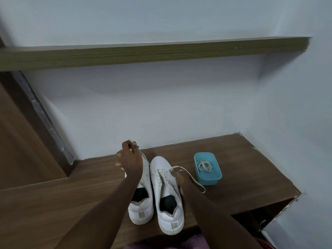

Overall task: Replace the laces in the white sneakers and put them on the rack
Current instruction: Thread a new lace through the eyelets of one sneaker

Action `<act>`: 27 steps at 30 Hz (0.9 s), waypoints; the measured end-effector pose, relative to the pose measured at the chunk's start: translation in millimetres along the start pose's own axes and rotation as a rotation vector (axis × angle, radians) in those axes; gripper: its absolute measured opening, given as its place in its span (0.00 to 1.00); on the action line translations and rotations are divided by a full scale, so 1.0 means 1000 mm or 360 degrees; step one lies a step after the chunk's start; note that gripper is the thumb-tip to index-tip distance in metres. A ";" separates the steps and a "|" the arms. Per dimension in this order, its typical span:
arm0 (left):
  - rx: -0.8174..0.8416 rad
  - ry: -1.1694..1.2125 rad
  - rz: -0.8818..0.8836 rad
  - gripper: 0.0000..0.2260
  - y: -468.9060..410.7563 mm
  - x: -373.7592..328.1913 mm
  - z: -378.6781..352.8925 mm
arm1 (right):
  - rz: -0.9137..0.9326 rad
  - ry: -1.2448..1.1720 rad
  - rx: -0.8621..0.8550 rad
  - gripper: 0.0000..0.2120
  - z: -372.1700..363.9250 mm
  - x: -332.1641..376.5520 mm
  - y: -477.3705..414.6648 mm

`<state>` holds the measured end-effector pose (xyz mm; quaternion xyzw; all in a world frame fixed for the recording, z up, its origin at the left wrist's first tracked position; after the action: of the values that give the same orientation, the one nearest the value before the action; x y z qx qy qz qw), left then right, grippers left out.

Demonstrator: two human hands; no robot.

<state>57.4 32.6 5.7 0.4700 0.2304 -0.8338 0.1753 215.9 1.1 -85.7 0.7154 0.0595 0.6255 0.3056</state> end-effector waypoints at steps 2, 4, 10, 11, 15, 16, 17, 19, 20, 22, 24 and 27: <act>0.0001 -0.0005 -0.0017 0.09 0.001 0.000 0.001 | 0.0057 -0.0396 0.0088 0.07 0.000 0.003 -0.002; 0.0000 -0.0043 -0.0018 0.08 0.000 0.001 0.002 | 0.0082 -0.0751 -0.0015 0.05 0.002 0.017 0.003; 0.0044 -0.0118 0.0261 0.08 -0.002 0.013 0.007 | 0.0318 -0.0381 -0.0350 0.09 0.019 0.059 0.000; 0.0053 -0.0149 0.0292 0.09 -0.001 0.014 0.008 | 0.0352 -0.0201 -0.0438 0.09 0.022 0.061 -0.002; -0.0012 -0.0200 0.0291 0.10 0.003 0.017 0.013 | 0.0276 0.0071 -0.0611 0.18 0.033 0.045 -0.041; -0.0022 -0.0199 0.0325 0.09 0.003 0.016 0.015 | 0.0254 0.0069 -0.0632 0.22 0.037 0.042 -0.049; -0.0039 -0.0212 0.0327 0.09 0.003 0.014 0.017 | 0.0247 0.0022 -0.0653 0.24 0.039 0.044 -0.047; -0.0047 -0.0218 0.0351 0.09 0.003 0.010 0.022 | 0.0216 -0.0255 -0.0575 0.18 0.038 0.059 -0.016; -0.0034 -0.0218 0.0365 0.08 0.001 0.012 0.022 | 0.0219 -0.0404 -0.0513 0.12 0.040 0.065 -0.003; 0.0035 -0.0237 0.0383 0.08 -0.002 0.013 0.023 | 0.0259 -0.0517 -0.0524 0.03 0.047 0.069 -0.002; 0.0134 -0.0351 0.0416 0.10 -0.006 0.017 0.022 | 0.0359 -0.0406 -0.0611 0.07 0.048 0.071 -0.011; 0.0398 -0.0580 0.0376 0.13 -0.007 0.020 0.024 | 0.0340 0.0041 -0.0644 0.13 0.043 0.066 -0.007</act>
<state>26.8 23.9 0.4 0.3536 0.0336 -0.9005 0.2507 271.8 22.1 -34.3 0.6337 -0.1394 0.6625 0.3741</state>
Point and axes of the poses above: each hand's wrist, its own y-axis away from the middle knuckle, its own z-axis out of the back of the hand, x = y × z, the point moved 1 cm from there along -y, towards the middle knuckle, and after that the axes turned 10 degrees about -y, right-handed, at the moved point
